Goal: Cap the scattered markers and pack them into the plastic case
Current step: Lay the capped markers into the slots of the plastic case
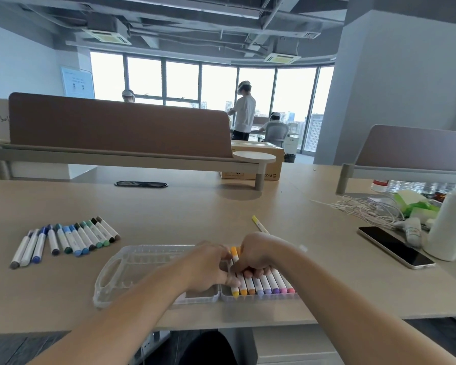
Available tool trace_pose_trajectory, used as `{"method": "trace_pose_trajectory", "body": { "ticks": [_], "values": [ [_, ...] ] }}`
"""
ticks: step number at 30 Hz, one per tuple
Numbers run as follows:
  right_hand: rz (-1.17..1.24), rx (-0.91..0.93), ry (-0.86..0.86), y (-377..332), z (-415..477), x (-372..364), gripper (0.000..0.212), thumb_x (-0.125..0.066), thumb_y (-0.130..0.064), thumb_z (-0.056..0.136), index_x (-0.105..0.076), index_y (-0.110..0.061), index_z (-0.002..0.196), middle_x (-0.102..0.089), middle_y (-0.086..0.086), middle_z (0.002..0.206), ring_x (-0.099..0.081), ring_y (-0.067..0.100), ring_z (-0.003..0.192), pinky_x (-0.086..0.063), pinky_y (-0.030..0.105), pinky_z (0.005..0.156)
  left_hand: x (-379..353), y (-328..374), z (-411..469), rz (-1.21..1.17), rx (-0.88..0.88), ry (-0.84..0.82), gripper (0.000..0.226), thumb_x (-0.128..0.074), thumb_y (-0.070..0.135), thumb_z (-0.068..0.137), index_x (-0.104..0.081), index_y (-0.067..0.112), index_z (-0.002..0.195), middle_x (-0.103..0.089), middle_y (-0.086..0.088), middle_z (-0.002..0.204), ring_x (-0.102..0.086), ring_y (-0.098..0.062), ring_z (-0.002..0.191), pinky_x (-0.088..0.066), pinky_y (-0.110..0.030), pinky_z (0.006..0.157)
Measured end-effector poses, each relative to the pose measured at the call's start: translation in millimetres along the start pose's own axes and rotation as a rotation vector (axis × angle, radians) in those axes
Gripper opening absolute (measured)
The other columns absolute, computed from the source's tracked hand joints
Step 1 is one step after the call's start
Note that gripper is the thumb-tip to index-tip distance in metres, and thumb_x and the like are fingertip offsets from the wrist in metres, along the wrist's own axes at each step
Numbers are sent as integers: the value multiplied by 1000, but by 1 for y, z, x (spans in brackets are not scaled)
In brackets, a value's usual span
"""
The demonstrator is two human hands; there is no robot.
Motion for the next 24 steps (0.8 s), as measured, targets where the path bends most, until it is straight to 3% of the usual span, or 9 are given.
{"method": "trace_pose_trajectory", "body": {
  "ticks": [3, 6, 9, 12, 15, 18, 24],
  "values": [
    [47, 27, 31, 7, 4, 1, 42, -55, -30, 96, -49, -13, 58, -42, -2, 38, -34, 13, 36, -28, 23, 46, 3, 4, 7, 56, 39, -39, 49, -79, 43, 76, -66, 21, 117, -67, 3, 115, -64, -15, 97, -52, -34, 88],
    [160, 87, 96, 14, 11, 5, 29, -55, -25, 95, -59, -8, 71, -50, 7, 60, -38, 17, 47, -29, 24, 49, 9, 9, 16, 84, 68, 18, 44, -70, 36, 87, -62, 20, 127, -63, -3, 122, -64, -17, 84, -50, -25, 68],
    [274, 90, 244, 30, 24, 12, 24, -56, -22, 97, -64, -5, 81, -56, 10, 71, -46, 19, 53, -38, 25, 53, 12, 11, 30, 36, 51, 124, 34, -60, 32, 94, -64, 20, 125, -65, 0, 121, -61, -16, 103, -47, -27, 85],
    [338, 68, 462, 56, 50, 19, 15, -63, -19, 89, -68, -4, 87, -66, 9, 74, -61, 22, 63, -53, 31, 63, 8, 12, 47, -28, 53, 147, 29, -55, 31, 96, -66, 21, 120, -68, 2, 113, -62, -14, 99, -51, -31, 89],
    [277, -42, 629, 74, 73, 31, 16, -64, -21, 86, -69, -8, 94, -68, 7, 82, -63, 21, 67, -49, 27, 58, 2, 13, 66, 2, 47, 138, 28, -54, 33, 97, -66, 22, 119, -68, 2, 112, -62, -14, 98, -52, -34, 91],
    [184, -113, 757, 82, 90, 44, 15, -69, -25, 84, -62, -12, 89, -63, 4, 90, -61, 21, 75, -46, 28, 61, -1, 14, 82, 44, 28, 138, 28, -56, 36, 95, -67, 23, 117, -69, 3, 110, -62, -15, 97, -53, -35, 90],
    [102, -219, 705, 89, 116, 54, 32, -72, -27, 83, -44, -16, 72, -52, 2, 72, -50, 17, 59, -45, 30, 58, -5, 10, 105, 18, 10, 125, 26, -58, 38, 91, -69, 23, 108, -69, 2, 102, -63, -17, 91, -54, -37, 85]
  ]
}}
Point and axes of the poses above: each hand's wrist, its own z-axis towards the middle knuckle, its own x-axis out of the back of the hand, y = z × x, the point moved 1 cm from there along z, towards the middle knuckle
